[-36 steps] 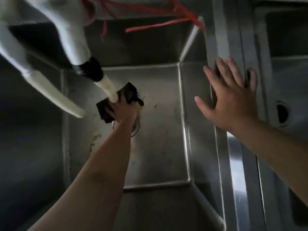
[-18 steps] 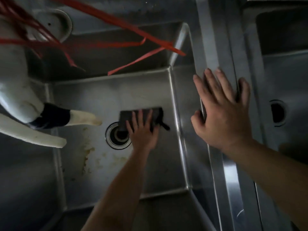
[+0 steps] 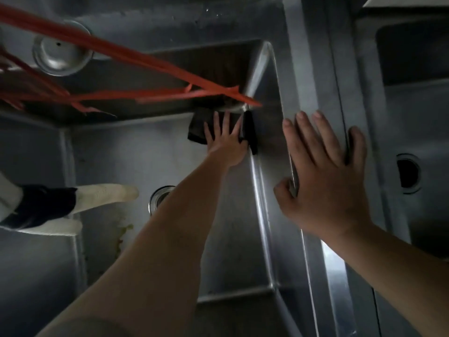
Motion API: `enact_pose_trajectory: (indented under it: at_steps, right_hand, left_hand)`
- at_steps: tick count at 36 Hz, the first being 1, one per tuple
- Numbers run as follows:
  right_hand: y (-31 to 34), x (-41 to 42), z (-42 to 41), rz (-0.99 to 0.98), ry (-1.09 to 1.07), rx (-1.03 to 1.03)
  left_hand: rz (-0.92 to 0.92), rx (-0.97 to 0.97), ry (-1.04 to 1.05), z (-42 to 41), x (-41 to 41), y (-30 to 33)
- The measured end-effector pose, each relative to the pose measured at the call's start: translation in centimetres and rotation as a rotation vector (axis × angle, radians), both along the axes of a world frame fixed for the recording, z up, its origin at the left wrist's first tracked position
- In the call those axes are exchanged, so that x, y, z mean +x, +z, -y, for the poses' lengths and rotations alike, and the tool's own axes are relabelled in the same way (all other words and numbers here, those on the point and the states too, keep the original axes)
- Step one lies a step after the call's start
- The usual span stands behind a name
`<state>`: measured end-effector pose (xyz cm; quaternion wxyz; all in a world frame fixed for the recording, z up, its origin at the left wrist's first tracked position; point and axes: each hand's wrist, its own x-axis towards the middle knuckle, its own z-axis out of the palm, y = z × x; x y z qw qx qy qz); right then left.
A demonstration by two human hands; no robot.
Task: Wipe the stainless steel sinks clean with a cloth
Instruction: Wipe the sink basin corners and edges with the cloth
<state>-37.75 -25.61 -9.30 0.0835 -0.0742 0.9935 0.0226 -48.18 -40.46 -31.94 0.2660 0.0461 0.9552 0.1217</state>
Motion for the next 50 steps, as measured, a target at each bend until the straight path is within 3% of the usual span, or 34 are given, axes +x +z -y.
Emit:
enact_pose_trajectory:
  at_steps: [5, 7, 13, 18, 23, 26, 29, 33, 38, 42, 50]
  right_hand:
    - [0.0, 0.1, -0.2, -0.025, 0.016, 0.005]
    - [0.0, 0.1, -0.2, -0.027, 0.013, 0.004]
    - [-0.3, 0.2, -0.4, -0.060, 0.020, -0.042]
    - [-0.5, 0.3, -0.6, -0.068, 0.022, -0.055]
    - [-0.5, 0.3, -0.5, -0.057, 0.014, -0.080]
    - [-0.6, 0.3, -0.4, -0.043, 0.012, -0.078]
    - [-0.8, 0.4, -0.3, -0.078, 0.007, -0.101]
    - [-0.9, 0.4, -0.1, -0.090, 0.005, -0.122]
    - [-0.7, 0.4, 0.0, -0.058, 0.005, -0.112]
    - [-0.5, 0.3, 0.1, -0.032, 0.003, -0.089]
    - [-0.8, 0.4, 0.1, -0.030, 0.011, -0.028]
  left_hand:
    - [0.021, -0.044, -0.180, 2.8, -1.5, -0.3]
    - [-0.017, -0.046, -0.144, 4.3, -0.5, -0.7]
    - [-0.116, -0.131, 0.596, 8.9, 6.1, -1.6]
    - [-0.067, -0.148, 0.859, 10.9, 4.4, -1.3]
    - [0.022, -0.125, 1.149, 7.1, -1.1, -0.3]
    - [0.046, 0.039, 1.005, 4.9, -2.1, -0.4]
    - [-0.026, -0.016, 0.873, 1.1, -0.9, -0.5]
    - [-0.019, 0.035, 0.505, -3.6, -0.1, -0.5]
    - [0.000, 0.040, 0.409, -3.4, -0.5, -0.7]
    - [0.020, 0.039, 0.216, -1.6, 0.6, -1.1]
    - [0.048, -0.152, -0.249, 0.7, 13.2, -1.9]
